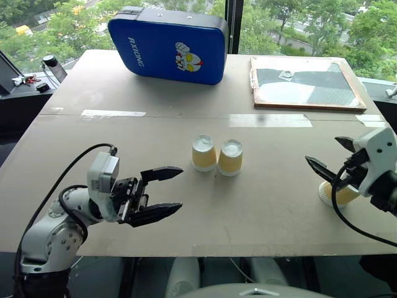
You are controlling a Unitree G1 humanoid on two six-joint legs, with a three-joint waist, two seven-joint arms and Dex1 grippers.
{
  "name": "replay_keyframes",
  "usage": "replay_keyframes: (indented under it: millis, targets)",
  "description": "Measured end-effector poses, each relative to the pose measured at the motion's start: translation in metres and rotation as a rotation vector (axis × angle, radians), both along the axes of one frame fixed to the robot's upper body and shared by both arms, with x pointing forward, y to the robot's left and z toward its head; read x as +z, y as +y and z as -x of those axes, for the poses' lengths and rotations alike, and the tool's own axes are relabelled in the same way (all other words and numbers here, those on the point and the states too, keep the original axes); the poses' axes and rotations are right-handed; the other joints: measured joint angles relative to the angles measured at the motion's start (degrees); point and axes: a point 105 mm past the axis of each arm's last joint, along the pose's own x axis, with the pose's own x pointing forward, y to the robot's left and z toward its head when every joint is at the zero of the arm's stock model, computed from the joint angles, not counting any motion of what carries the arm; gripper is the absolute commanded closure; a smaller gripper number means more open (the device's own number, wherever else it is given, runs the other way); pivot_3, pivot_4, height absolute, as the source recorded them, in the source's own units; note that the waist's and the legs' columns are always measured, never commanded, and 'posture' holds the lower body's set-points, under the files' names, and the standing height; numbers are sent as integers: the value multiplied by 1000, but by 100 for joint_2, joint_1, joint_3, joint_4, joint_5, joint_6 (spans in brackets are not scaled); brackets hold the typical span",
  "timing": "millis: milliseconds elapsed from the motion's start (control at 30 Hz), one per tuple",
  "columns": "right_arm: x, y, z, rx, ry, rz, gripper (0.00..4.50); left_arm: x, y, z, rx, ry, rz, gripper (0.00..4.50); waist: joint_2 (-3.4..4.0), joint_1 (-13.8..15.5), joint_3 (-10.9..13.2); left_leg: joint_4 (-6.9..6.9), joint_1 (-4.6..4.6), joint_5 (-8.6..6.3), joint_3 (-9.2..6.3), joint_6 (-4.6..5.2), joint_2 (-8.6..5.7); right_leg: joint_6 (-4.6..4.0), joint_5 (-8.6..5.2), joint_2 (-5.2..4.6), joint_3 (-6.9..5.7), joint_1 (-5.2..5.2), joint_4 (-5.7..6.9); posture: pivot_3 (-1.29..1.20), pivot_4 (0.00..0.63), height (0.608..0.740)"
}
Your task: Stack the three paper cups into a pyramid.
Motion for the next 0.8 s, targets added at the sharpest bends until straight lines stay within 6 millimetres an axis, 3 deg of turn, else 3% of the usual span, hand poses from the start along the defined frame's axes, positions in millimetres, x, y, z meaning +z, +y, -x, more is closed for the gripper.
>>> replay_keyframes:
  millis: [200,500,767,800]
  targets:
    - [-31,-23,22,-230,53,-65,56,-3,-3,-4,-81,24,-9,0,2,34,0,2,-2,0,0,0,-1,1,-1,-3,-3,3,-2,0,150,740]
    - [-38,-40,22,-360,5,-70,56,-1,-1,-3,-116,9,-42,0,3,41,0,2,-2,0,0,0,-1,1,-1,-3,-4,4,-4,0,150,740]
    - [-50,-42,21,-387,29,-140,56,0,-3,-7,-82,14,-31,0,3,33,0,1,-2,0,-1,0,-1,1,-1,-2,-2,4,-4,0,150,740]
    - [-51,-43,21,-388,33,-145,286,0,-3,-7,-83,13,-30,0,3,33,0,1,-2,0,-1,0,-1,1,-1,-3,-2,4,-4,0,150,740]
